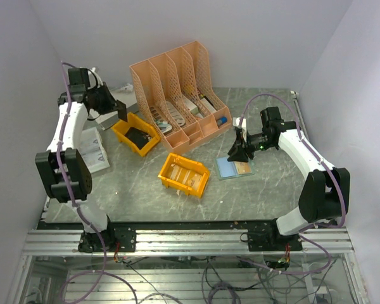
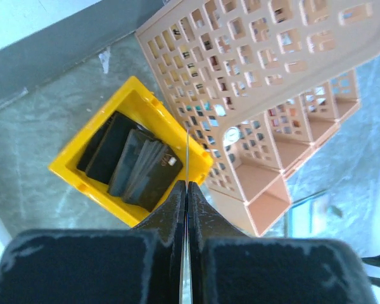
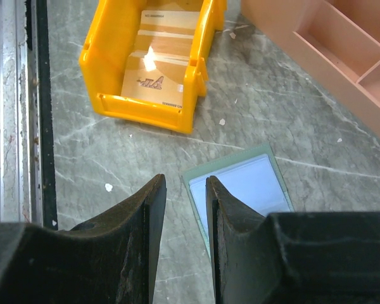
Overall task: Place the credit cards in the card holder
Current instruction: Pick up the credit card from the storage box.
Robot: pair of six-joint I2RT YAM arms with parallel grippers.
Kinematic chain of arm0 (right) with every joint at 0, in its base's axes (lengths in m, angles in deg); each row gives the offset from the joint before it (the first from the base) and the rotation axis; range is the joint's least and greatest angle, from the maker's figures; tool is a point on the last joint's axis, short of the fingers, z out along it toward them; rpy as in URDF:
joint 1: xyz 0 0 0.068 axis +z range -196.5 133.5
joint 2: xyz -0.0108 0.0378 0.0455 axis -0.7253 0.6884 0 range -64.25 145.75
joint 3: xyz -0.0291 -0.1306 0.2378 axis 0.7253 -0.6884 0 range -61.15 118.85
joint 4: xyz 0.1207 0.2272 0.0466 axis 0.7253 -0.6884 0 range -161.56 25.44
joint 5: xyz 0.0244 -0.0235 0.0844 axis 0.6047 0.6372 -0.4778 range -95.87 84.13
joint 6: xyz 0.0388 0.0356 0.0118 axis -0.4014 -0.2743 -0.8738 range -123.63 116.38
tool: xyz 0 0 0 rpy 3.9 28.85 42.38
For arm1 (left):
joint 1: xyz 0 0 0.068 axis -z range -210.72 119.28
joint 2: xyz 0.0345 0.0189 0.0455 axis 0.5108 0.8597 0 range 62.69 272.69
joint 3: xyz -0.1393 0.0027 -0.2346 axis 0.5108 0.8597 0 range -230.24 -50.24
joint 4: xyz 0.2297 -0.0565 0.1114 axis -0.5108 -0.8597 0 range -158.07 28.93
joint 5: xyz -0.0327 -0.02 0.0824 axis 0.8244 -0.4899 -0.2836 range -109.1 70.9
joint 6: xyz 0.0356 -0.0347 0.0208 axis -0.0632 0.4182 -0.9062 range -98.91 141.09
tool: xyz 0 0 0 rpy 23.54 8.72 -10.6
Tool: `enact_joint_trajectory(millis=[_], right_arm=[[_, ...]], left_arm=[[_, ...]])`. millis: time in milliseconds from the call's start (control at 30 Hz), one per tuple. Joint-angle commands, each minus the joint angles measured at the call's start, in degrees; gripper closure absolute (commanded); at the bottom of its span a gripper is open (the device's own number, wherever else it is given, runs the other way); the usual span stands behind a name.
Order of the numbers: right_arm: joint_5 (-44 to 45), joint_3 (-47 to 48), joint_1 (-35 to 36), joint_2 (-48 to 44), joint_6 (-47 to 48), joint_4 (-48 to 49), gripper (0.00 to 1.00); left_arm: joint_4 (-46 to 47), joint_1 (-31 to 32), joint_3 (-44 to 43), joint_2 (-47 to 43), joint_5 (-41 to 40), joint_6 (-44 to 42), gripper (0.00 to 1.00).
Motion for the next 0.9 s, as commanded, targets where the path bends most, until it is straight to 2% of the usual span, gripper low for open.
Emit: enact_joint_trajectory(millis=[0, 133, 233, 467, 600, 700, 800, 867], right_arm=[[-3.36, 0.65, -0.39, -0.6, -0.85, 0.9, 0.68], [-5.71, -0.72, -0.39, -2.2, -7.26, 5.83, 0.68], [-8.26, -1.61, -0.62, -2.82, -12.32, 9.55, 0.67], [-12.32, -2.79, -4.16, -6.0, -22.93, 16.66, 0.64], [-16.74, -2.69, -5.93, -7.54, -26.66, 16.64, 0.58], [-18.0, -0.99, -6.62, -8.11, -26.31, 12.34, 0.52], [-20.92, 1.03, -7.39, -8.12, -28.34, 10.3, 0.49], [-24.38, 0.84, -7.68, -8.19, -35.06, 13.18, 0.47]], left_arm=[[3.32, -0.29, 5.54, -6.38, 5.97, 15.47, 0.93], [20.5, 2.23, 18.38, -17.45, 13.62, 22.41, 0.93], [30.14, 6.71, 26.31, -26.25, 14.07, 24.55, 0.93], [55.58, 25.73, 44.99, -39.63, 2.74, 31.94, 0.93], [69.0, 36.2, 53.24, -41.43, -5.32, 34.38, 0.93], [75.92, 43.63, 56.75, -39.87, -10.83, 32.41, 0.93], [80.45, 49.64, 57.07, -36.73, -14.93, 28.9, 0.93], [83.3, 53.1, 56.57, -33.33, -16.6, 26.88, 0.93]])
